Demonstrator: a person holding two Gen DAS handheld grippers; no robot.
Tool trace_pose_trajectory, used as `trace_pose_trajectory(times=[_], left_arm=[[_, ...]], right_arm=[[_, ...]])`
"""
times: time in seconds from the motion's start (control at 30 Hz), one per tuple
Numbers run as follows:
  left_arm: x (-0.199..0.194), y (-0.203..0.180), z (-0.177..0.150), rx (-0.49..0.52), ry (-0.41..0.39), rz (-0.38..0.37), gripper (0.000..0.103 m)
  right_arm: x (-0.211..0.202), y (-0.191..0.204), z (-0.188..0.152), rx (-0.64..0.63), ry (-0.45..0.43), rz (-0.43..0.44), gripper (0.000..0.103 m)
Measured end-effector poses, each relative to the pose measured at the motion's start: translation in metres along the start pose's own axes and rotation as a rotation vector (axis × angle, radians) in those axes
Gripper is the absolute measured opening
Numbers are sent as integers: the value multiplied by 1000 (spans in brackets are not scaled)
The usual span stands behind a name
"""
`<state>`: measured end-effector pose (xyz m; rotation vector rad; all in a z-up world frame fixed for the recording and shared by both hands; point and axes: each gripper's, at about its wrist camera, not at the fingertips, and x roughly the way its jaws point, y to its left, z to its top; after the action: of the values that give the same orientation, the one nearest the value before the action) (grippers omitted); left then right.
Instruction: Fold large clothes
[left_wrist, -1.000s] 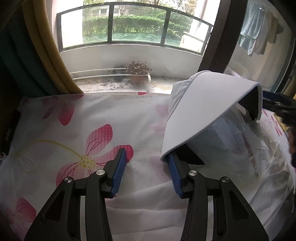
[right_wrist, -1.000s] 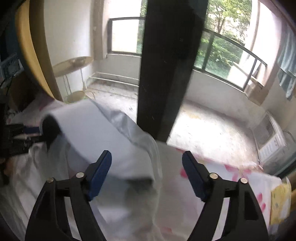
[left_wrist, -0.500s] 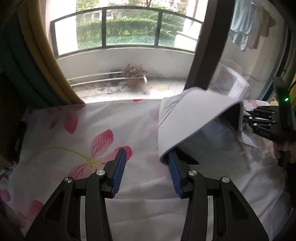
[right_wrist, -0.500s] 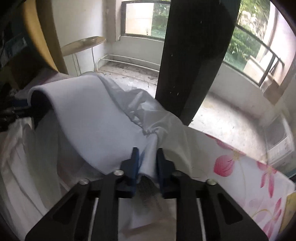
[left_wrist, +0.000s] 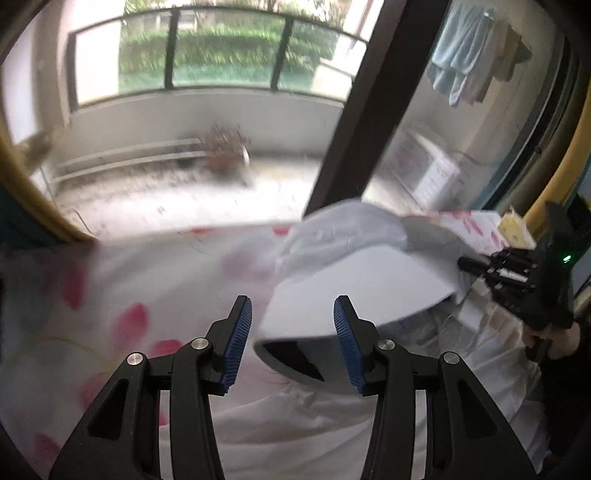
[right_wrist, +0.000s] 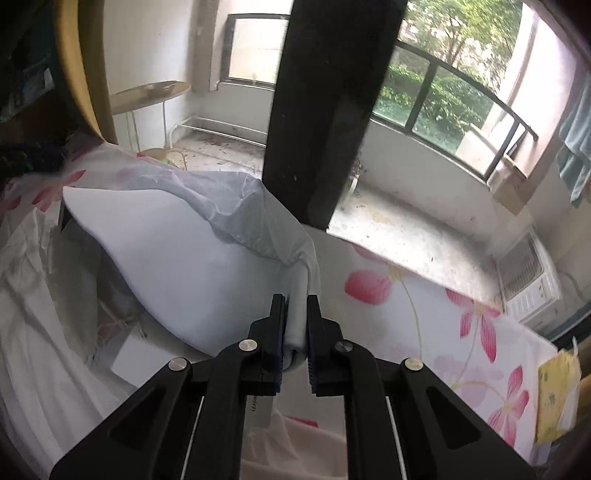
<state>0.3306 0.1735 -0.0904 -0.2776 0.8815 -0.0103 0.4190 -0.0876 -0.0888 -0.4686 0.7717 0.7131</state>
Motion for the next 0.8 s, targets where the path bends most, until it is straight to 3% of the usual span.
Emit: trace_pose_trajectory(times=[0.17,0.37,0.5,0.57,0.63,0.67,0.7,0.73,0.8], left_arm=[[29,7,-9,14,83,12,56],[29,5,-18,62,55,-12,61],[28,-4,-21,114,60,-23,64],[27,-7,-21,131,60,-24,63],[26,-12,-25,150,48,-17,55],[26,-14,-26,158,38,-8,51],[24,-14,-27,161,30,0,43],[22,-14,-27,158,19,6,32],[16,-14,-25,163,-8,16,20]], right_arm=[[-1,-9,-1,42,13,35,12],[11,-22,2,98,52,143,34],[22,-30,2,147,73,226,55],[28,-27,0,135,84,285,55],[25,-16,-2,84,59,255,51],[21,-9,-3,49,44,245,43],[16,-3,-5,13,26,206,26],[12,0,-5,-13,16,168,16],[-1,10,-5,-89,-28,73,13]])
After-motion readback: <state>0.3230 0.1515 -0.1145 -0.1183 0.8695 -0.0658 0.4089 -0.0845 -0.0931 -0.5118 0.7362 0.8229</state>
